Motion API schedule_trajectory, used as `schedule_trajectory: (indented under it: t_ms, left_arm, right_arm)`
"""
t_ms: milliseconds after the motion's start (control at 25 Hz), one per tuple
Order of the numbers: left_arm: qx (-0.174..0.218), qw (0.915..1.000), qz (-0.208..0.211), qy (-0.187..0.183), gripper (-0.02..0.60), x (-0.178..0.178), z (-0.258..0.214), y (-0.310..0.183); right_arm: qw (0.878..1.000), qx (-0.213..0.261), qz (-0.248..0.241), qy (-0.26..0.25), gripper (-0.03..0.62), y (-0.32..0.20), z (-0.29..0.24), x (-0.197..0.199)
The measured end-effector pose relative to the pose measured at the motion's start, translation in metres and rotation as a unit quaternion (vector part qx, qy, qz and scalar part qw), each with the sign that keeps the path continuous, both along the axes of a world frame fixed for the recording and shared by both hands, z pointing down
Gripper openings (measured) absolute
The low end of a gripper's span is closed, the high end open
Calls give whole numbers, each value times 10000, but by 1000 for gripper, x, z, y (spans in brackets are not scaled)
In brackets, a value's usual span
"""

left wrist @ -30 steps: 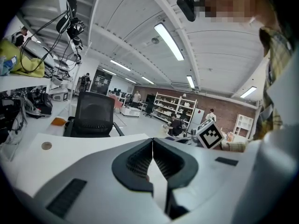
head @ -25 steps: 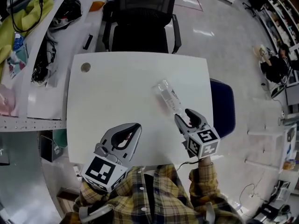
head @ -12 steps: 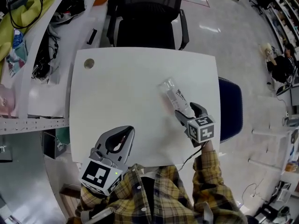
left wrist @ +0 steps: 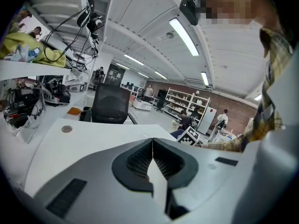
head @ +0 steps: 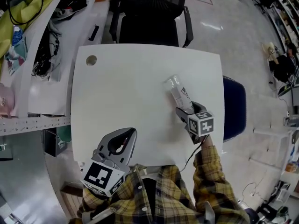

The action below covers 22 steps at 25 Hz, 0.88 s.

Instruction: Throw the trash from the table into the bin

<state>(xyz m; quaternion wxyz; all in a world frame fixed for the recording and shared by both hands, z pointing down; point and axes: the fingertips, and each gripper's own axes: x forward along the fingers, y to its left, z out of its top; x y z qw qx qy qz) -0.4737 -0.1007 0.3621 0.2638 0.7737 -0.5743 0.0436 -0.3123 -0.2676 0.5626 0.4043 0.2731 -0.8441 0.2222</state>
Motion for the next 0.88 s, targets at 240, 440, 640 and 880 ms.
schedule_trajectory:
  t_ms: [240, 440, 640, 880]
  left_arm:
    - [62, 10000, 59, 34, 9, 2, -2, 1]
    - [180, 9996, 229, 44, 9, 10, -6, -3]
    - [403, 9969, 675, 60, 9, 40, -21, -13]
    - [644, 9903, 1226, 80, 9, 95, -42, -24]
  right_arm:
    - [9986, -228, 127, -455, 310, 15, -13, -9]
    - [9968, -140, 186, -761, 310, 32, -35, -14]
    - [9944, 23, 372, -994, 310, 50, -64, 0]
    - [9879, 72, 788, -1336, 310, 69, -95, 46]
